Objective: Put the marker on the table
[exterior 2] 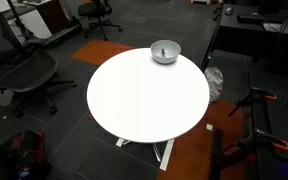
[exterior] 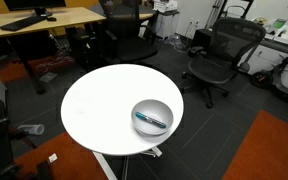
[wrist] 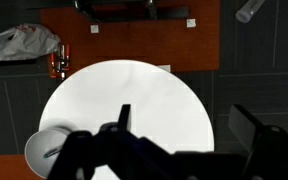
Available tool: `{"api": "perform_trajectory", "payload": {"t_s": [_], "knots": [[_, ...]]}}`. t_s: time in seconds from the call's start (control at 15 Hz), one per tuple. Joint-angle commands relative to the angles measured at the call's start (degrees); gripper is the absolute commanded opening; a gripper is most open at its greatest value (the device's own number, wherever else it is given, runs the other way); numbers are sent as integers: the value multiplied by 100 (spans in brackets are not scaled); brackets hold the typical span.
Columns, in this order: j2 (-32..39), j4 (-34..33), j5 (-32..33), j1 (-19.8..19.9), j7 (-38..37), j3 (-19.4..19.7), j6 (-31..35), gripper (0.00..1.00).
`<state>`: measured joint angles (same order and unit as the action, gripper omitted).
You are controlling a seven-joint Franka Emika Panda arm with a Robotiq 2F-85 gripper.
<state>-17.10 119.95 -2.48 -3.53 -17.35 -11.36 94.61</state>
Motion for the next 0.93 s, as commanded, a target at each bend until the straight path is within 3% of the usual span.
{"api": "perform_trajectory", "payload": {"t_s": [0.0,0.47,0.87], "knots": [[10,-16,19,-72,-17,63,-16,100],[54,-44,15,-49,-42,82,41,100],[367,-245,-29,104,-142,361,346,100]]}}
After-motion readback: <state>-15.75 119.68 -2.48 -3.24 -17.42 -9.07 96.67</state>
